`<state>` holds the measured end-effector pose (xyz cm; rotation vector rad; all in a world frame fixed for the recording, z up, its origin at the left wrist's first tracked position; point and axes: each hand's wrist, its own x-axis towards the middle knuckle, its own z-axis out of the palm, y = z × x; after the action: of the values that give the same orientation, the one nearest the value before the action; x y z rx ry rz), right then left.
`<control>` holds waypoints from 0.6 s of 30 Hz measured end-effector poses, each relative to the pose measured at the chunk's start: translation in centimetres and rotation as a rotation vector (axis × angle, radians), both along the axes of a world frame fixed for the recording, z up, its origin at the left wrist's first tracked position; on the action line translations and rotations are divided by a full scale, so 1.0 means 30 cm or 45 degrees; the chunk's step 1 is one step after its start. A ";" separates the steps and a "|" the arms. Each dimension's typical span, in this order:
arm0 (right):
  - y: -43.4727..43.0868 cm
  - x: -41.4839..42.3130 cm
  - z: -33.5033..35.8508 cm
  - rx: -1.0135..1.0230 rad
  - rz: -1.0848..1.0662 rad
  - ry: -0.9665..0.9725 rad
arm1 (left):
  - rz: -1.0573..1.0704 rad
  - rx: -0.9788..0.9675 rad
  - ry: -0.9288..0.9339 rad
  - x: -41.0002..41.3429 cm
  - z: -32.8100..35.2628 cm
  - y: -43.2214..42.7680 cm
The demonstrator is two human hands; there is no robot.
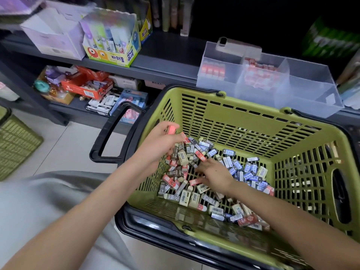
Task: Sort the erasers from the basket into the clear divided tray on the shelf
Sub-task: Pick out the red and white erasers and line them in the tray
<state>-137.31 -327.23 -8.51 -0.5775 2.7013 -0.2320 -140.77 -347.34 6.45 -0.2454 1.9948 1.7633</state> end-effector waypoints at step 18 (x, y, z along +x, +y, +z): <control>-0.091 -0.026 0.310 -1.542 -0.845 -0.585 | -0.217 0.175 -0.349 0.012 -0.055 0.013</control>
<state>-138.08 -329.96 0.78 0.1483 1.9382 -1.9298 -140.39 -346.94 4.80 -0.2492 1.6450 1.6525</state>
